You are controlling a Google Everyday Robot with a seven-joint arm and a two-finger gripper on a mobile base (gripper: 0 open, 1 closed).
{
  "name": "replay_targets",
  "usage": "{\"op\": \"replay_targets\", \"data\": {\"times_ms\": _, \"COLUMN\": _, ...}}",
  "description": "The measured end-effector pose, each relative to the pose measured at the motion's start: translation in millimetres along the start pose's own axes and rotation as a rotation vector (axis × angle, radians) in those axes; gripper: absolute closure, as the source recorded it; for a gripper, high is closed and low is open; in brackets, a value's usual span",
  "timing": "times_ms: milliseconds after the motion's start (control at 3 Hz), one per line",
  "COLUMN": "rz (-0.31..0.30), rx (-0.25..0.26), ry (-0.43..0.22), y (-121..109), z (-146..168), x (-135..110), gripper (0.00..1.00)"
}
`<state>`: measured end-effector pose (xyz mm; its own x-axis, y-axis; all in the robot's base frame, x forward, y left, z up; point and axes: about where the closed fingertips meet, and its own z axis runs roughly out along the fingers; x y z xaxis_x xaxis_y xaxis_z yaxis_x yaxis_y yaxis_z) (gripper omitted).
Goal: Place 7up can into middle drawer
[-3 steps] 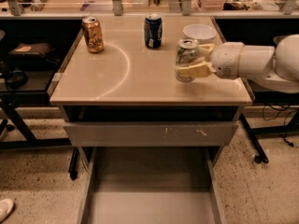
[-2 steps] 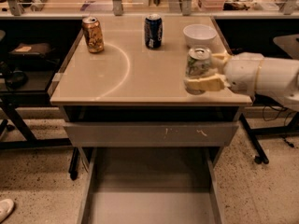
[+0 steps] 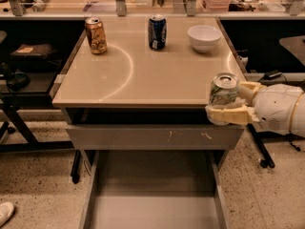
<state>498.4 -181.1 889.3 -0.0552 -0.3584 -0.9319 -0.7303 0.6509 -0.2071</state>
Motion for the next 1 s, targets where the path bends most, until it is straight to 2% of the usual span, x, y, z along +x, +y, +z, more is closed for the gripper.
{"op": "replay_targets", "data": {"times_ms": 333, "rz": -0.003, "rx": 0.002, "ry": -0.003, "y": -1, "z": 0, "x": -2, "gripper": 1.0}}
{"op": "replay_targets", "data": {"times_ms": 667, "rz": 0.007, "rx": -0.047, "ry": 0.029, "y": 18, "z": 8, "x": 22, "gripper": 1.0}}
{"op": "replay_targets", "data": {"times_ms": 1000, "rz": 0.04, "rx": -0.11, "ry": 0.081, "y": 52, "z": 15, "x": 76, "gripper": 1.0}}
